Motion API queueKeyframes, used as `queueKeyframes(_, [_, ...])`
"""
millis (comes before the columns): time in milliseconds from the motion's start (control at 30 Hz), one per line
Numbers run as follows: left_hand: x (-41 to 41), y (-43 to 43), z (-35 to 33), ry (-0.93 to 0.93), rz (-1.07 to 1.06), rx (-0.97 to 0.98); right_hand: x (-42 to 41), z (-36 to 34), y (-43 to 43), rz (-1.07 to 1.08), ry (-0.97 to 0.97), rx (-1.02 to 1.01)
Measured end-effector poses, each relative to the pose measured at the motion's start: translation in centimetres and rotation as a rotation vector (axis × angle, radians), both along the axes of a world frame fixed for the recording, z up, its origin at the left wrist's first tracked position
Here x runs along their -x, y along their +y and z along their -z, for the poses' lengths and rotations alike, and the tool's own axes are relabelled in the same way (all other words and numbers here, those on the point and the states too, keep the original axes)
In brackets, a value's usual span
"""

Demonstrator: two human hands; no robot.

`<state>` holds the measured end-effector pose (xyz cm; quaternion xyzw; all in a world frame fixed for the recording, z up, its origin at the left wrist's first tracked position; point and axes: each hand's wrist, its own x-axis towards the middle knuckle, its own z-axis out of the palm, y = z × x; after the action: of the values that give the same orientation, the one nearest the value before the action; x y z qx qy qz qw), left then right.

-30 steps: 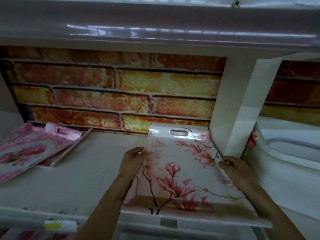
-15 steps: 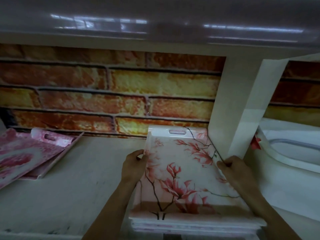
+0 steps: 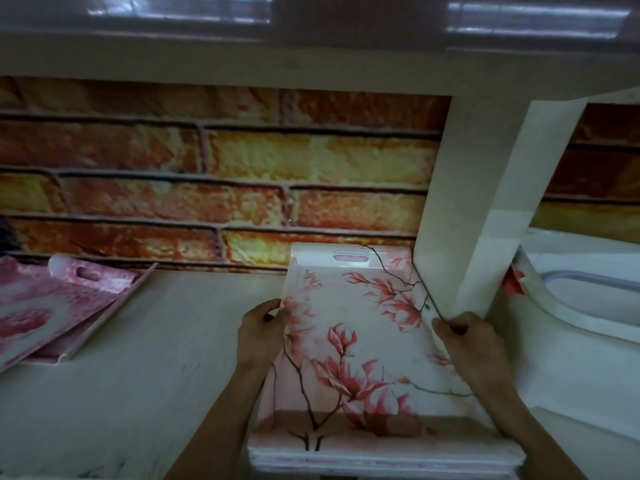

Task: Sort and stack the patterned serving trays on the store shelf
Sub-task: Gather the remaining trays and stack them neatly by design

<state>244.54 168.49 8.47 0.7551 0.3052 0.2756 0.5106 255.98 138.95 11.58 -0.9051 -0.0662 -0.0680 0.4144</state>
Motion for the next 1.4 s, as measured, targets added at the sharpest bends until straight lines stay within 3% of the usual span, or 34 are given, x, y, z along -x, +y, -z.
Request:
queueKeyframes(400, [0.9, -1.6, -1.4, -0.120, -0.005, 0.169, -0.2, 0.9, -0.2, -0.046, -0.020, -0.151])
queueKeyframes(867, [6.4, -3.7, -1.7, -0.093, -0.011, 0.137, -0.4, 0.9, -0.6, -0.072, -0.030, -0.092])
queueKeyframes(1033, [7.2, -3.8, -2.5, -0.102, -0.010, 0.163, -0.5, 0.3, -1.3, -0.156, 0.003, 0.021])
queueKeyframes(1267, [7.8, -3.9, -4.0, -0.107, -0.007, 0.212, 0.7, -2.7, 0.3, -0.239, -0.094, 0.259])
queueKeyframes(1400, [8.6, -3.2, -5.1, -0.109, 0.030, 0.207, 1.4, -3.9, 2.7, -0.407, -0.097, 0.278])
